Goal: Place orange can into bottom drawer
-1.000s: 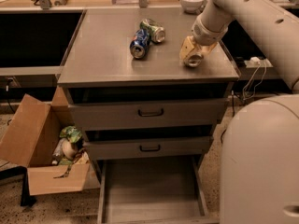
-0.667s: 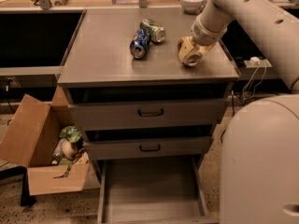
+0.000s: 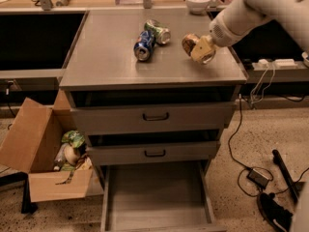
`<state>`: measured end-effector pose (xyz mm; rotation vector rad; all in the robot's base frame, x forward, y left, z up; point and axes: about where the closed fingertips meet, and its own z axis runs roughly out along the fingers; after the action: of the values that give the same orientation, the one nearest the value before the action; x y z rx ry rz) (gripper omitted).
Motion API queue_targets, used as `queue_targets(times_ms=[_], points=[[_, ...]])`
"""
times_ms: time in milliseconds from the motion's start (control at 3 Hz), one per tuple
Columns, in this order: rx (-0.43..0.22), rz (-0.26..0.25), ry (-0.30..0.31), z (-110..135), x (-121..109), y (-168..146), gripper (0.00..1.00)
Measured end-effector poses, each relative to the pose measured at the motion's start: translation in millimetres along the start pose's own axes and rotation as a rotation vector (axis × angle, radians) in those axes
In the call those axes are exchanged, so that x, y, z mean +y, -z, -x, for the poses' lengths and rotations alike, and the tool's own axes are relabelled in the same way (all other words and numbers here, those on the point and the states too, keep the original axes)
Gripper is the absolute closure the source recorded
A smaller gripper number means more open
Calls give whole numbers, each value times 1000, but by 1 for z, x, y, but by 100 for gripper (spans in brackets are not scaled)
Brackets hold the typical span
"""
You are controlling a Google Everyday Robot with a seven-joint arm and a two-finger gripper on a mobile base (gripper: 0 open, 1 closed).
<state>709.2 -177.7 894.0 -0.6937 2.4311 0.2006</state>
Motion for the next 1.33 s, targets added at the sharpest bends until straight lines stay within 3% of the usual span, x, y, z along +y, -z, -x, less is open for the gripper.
queue_targets(times_ms=[333,667,1000,1333], points=[[-96,87,111,-8,21,24,100],[-206,218,195,-17,47,43,100],[-236,234,270,-15,54,47,100],[-232,232,268,-15,54,46,100]])
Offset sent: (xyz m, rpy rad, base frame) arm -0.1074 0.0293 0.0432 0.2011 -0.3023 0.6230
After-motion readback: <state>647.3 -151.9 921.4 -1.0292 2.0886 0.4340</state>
